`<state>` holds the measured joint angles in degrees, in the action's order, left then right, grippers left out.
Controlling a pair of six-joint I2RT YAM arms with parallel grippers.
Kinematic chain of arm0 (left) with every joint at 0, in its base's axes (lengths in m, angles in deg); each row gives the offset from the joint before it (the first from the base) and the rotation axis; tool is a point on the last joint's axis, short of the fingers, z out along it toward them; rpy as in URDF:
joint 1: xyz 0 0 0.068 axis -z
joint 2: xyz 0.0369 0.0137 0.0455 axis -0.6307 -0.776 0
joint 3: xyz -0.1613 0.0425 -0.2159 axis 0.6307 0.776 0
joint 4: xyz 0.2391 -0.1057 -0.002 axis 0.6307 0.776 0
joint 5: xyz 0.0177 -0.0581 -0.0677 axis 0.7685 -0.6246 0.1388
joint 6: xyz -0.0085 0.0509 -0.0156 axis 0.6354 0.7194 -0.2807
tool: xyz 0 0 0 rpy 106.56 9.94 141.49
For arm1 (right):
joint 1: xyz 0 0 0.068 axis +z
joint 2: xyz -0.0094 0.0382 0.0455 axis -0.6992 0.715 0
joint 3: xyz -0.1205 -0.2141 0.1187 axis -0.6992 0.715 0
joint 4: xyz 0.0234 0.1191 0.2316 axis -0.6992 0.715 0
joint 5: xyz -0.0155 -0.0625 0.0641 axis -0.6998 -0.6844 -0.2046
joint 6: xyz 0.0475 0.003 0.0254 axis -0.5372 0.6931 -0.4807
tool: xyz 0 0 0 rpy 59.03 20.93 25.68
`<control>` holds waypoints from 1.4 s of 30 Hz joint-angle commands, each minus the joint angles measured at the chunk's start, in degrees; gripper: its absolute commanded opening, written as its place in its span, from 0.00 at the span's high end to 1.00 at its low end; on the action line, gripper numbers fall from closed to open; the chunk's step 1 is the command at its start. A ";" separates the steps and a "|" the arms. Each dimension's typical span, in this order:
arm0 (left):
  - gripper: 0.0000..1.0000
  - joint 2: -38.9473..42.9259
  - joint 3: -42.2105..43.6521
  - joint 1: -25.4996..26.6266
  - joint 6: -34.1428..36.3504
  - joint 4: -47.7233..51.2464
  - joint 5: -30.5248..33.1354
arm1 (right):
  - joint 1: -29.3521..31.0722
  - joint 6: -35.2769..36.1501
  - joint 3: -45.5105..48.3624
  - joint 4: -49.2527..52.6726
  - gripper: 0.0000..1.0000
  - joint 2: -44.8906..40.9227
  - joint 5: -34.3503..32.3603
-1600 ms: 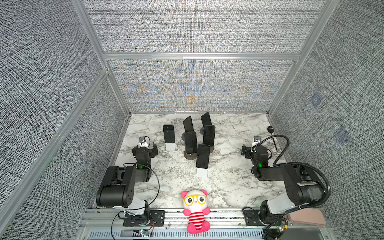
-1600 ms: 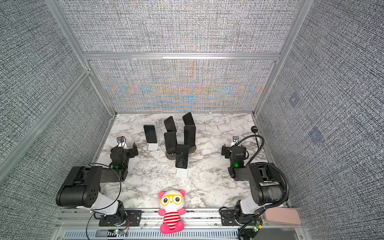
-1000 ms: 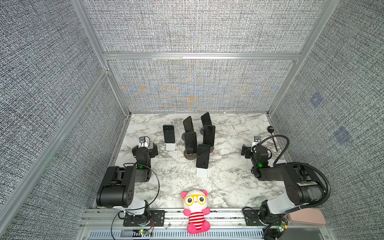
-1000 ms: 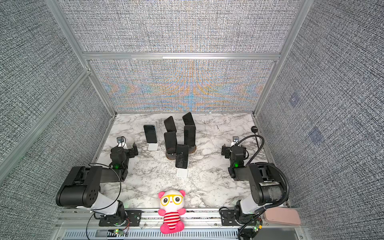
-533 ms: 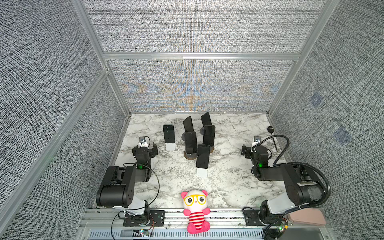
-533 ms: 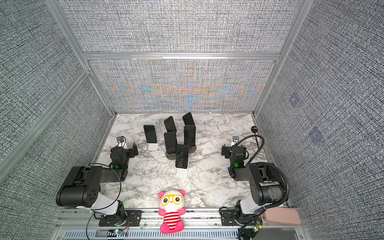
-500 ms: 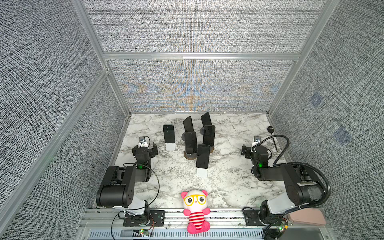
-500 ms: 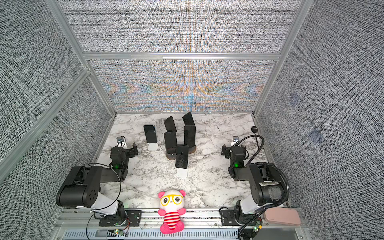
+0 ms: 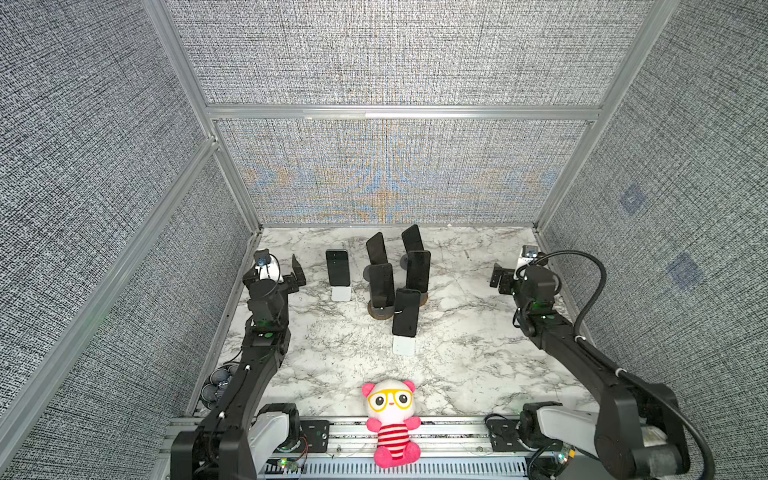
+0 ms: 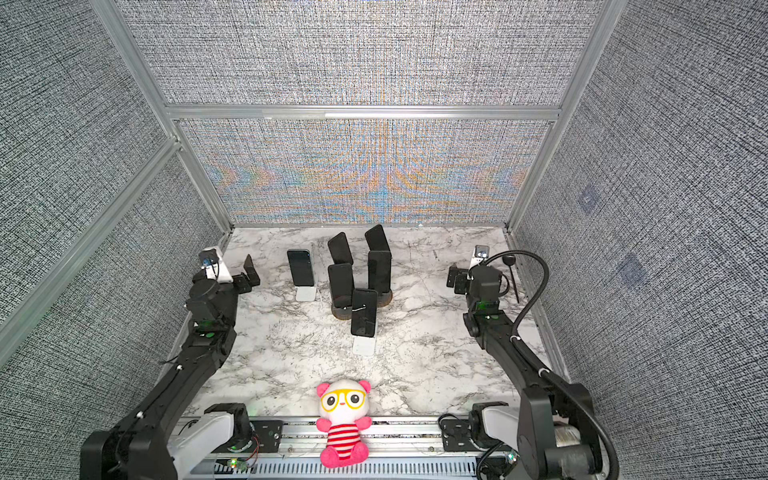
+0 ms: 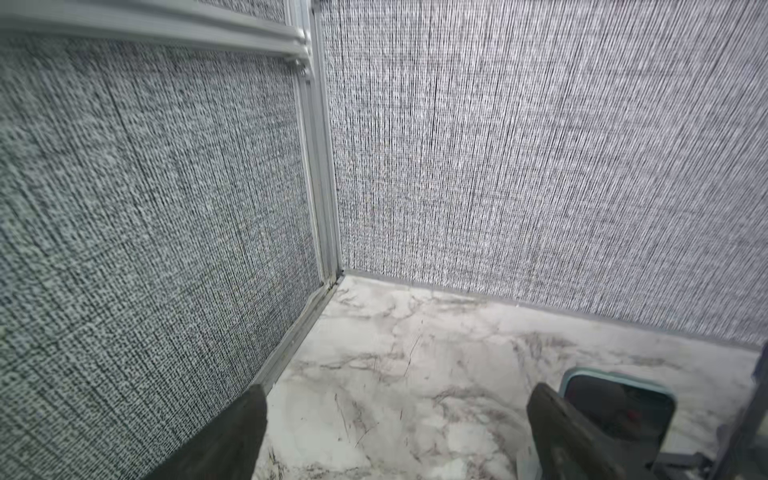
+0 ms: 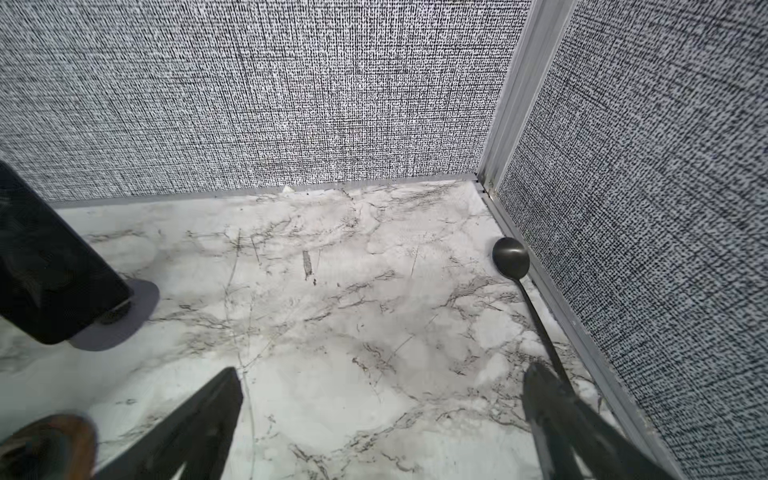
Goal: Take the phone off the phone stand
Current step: 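Reach the left gripper to the phone on the white stand while the right arm rises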
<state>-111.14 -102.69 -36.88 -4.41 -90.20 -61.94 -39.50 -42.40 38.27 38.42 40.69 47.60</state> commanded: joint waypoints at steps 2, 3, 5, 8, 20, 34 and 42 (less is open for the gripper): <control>0.02 -0.18 -6.58 2.52 -4.47 22.57 -6.33 | 0.34 -5.88 -10.61 35.57 0.01 -0.09 6.74; 0.02 -1.53 -8.61 4.36 -4.25 25.24 -7.02 | 0.92 -6.28 -13.06 40.56 0.01 0.63 8.07; 0.02 -4.41 -11.86 8.68 -2.20 29.15 -6.51 | 2.45 -6.37 -17.65 48.42 0.01 1.74 9.42; 0.02 -8.46 -13.62 13.01 0.97 28.84 -5.71 | 4.41 -6.08 -18.51 52.02 0.01 1.53 11.08; 0.02 -25.50 -18.29 13.74 -0.74 17.40 -11.28 | 6.72 -8.04 -12.63 50.57 0.01 -6.82 14.83; 0.02 -39.63 -23.81 13.70 -2.15 8.32 -9.40 | 6.83 -8.33 -11.72 53.63 0.01 -12.60 16.39; 0.02 -43.84 -26.09 13.73 -2.30 6.47 -8.17 | 6.87 -7.39 -11.76 55.47 0.01 -14.38 16.51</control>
<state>-154.18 -128.11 -23.11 -6.56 -81.55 -70.53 -32.72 -50.53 26.62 92.50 26.81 63.81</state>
